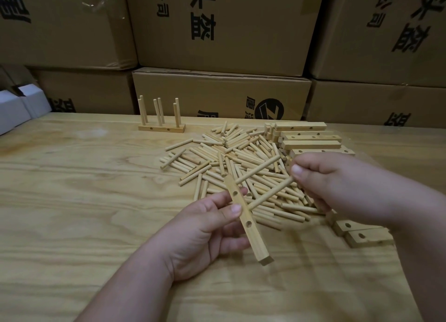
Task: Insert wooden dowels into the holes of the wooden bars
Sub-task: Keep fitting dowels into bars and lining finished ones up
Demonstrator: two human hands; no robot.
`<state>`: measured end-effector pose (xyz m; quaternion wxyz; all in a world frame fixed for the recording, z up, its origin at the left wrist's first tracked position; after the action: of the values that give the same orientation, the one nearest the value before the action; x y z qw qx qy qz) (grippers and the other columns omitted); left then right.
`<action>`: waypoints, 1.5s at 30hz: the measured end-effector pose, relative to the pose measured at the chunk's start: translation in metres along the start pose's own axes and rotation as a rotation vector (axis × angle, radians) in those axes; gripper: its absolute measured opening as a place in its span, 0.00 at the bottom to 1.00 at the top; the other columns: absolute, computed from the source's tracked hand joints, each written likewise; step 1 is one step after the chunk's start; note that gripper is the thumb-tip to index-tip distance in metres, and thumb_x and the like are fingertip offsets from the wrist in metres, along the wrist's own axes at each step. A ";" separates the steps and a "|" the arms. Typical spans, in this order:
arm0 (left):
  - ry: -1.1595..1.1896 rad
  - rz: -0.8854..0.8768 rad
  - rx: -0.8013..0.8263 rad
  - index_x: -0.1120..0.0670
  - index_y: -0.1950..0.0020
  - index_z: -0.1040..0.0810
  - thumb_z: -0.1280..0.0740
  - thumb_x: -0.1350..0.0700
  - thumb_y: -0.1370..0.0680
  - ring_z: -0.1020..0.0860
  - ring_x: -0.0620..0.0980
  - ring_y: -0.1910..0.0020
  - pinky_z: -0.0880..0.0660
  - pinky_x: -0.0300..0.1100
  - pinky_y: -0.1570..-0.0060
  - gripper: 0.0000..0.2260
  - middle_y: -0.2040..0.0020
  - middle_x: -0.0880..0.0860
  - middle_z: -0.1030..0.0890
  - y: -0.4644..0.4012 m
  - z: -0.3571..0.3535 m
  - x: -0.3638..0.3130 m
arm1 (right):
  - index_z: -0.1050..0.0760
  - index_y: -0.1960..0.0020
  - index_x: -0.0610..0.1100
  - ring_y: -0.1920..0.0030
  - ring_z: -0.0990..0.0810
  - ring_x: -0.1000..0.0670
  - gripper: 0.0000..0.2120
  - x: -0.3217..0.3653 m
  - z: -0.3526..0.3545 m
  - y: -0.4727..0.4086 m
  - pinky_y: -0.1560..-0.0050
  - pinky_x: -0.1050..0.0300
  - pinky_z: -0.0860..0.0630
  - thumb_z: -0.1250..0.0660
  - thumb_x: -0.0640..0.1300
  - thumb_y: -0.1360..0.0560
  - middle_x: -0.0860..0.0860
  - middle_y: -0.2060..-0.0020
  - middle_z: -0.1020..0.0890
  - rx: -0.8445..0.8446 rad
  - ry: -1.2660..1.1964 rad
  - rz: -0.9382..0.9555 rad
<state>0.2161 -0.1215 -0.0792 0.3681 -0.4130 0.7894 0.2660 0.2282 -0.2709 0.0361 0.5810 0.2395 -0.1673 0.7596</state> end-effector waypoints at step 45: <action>0.004 -0.038 -0.013 0.52 0.38 0.32 0.29 0.63 0.28 0.16 0.63 0.44 0.17 0.50 0.54 0.22 0.42 0.64 0.16 -0.001 0.005 0.000 | 0.19 0.55 0.60 0.59 0.22 0.57 0.03 -0.048 -0.035 -0.029 0.58 0.57 0.20 0.27 0.52 0.26 0.60 0.58 0.21 -0.044 0.345 -0.128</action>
<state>0.2188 -0.1190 -0.0822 0.3688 -0.4308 0.7805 0.2631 0.2603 -0.2825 -0.0206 0.6532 0.1033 -0.0662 0.7472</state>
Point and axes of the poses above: each hand's wrist, its own y-axis away from the middle knuckle, its own z-axis out of the back of the hand, x = y × z, the point moved 10 cm from there along -y, towards the middle knuckle
